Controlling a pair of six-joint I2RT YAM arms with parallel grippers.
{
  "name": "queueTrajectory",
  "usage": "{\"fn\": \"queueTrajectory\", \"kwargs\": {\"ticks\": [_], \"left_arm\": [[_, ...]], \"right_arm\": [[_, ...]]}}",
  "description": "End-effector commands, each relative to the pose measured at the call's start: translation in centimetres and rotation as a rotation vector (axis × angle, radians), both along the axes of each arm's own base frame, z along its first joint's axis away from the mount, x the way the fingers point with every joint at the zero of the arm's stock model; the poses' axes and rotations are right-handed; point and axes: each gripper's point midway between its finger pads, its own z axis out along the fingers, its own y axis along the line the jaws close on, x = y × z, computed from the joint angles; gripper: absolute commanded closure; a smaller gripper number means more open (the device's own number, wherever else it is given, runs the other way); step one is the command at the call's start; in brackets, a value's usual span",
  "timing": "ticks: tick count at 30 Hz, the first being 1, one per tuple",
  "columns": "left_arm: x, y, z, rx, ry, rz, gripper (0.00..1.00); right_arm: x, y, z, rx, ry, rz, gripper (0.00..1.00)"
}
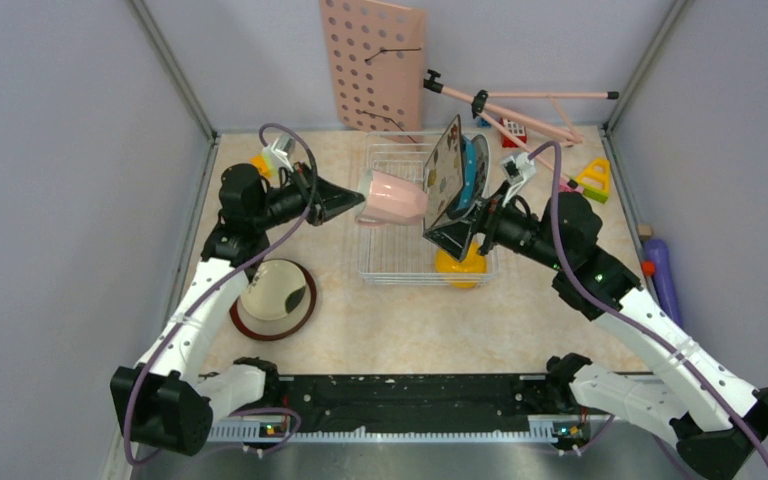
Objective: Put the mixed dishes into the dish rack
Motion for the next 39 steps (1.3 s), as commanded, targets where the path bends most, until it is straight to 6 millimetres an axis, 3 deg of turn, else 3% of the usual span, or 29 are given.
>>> {"fn": "queueTrajectory", "kwargs": {"ticks": [1, 9, 21, 31, 35, 39], "left_arm": [[-2.1, -1.1, 5.6, -0.131, -0.18, -0.089, 1.0], [-2.2, -1.9, 7.2, -0.227, -0.186, -0.128, 1.0], [-2.1, -2.8, 6.8, -0.299, -0.031, -0.22, 1.0], [-2.7, -3.9, 6.5, -0.33, 0.017, -0.314, 1.0], [-3.0, -3.9, 6.4, -0.328, 0.017, -0.317, 1.0], [-3.0, -3.9, 6.5, -0.323, 0.013, -0.322, 1.0]], "right_arm": [[-1.2, 1.0, 4.4, 0.157, -0.1, 0.092, 0.01], [1.1, 0.9, 3.7, 0.213, 0.002, -0.02, 0.01], [-0.1, 1.1, 6.4, 0.277, -0.226, 0.06, 0.01], [0.6, 1.7, 7.0, 0.27, -0.299, 0.071, 0.01], [1.8, 1.0, 6.8, 0.251, -0.285, -0.006, 0.01], [1.7, 0.8, 7.0, 0.263, -0.298, 0.018, 0.01]]}}
